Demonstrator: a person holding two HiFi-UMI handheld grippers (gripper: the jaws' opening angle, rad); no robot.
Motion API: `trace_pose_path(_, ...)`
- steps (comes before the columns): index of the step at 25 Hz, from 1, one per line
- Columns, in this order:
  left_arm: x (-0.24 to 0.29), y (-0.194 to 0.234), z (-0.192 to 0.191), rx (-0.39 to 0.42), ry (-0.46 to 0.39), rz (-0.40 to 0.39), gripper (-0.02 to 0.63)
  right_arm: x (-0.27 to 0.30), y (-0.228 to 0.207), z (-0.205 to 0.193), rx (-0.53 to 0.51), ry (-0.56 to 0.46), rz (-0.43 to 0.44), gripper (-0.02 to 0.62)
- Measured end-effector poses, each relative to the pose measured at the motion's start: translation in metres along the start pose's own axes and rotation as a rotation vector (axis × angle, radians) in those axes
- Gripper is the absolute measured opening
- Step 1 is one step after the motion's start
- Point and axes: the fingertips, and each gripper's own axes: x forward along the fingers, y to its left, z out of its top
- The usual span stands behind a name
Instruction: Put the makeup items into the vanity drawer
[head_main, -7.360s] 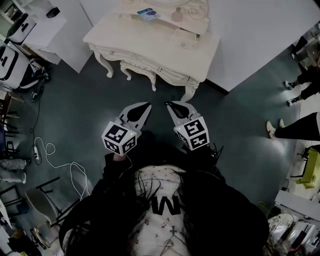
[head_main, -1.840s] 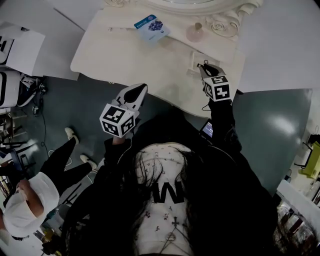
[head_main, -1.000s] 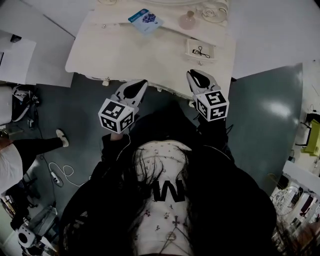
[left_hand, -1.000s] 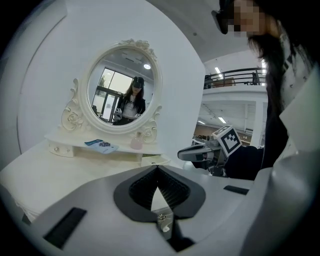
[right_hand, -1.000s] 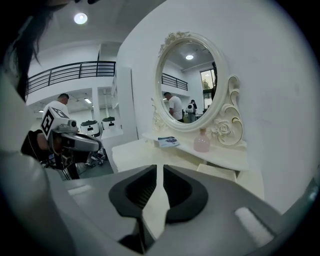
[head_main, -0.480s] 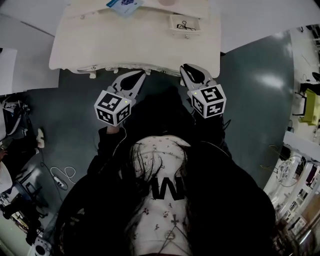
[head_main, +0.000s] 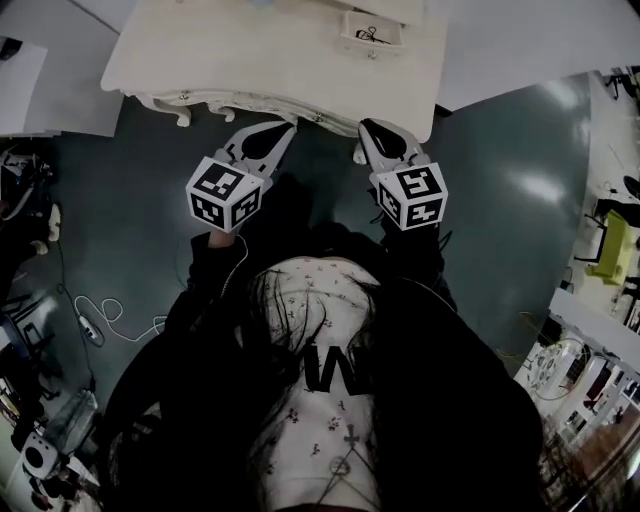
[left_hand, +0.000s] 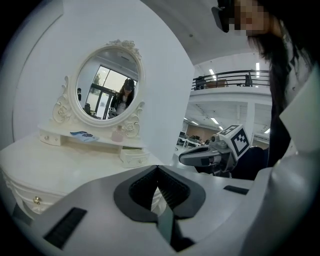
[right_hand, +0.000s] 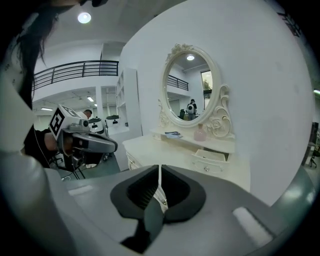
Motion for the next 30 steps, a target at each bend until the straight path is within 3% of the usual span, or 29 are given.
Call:
trace_pose_path(5,0.003,-0.050,-0.017,-0.020,-0.008,0.036,-0.002,-0.047,0.005,-0.021,-0.011,-0.010,0.055,0.026)
trace_pose_path(10,0.016,-0.118,-0.044,-0.032,0.013,0.025,-0.002,-0.104,-0.004,-0.058,0.020,-0.003,0.057,0.025)
trace_pose_path(16,0.007,-0.173,-0.067,-0.015,0.030,0.034,-0.002,-0.134,0.014,-0.078,-0.005,-0.004,0.113,0.026)
trace_pose_path(22,-0.022,-0.184,-0.064,-0.016,0.004,0.121,-0.002,-0.148,0.053,-0.071,-0.113,-0.017,0.219,0.025)
trace_pose_path(30,-0.046,-0.171,-0.069,-0.021,-0.007,0.149,-0.002,-0.139,0.082,-0.070,-0.121,-0.019,0.265,0.018)
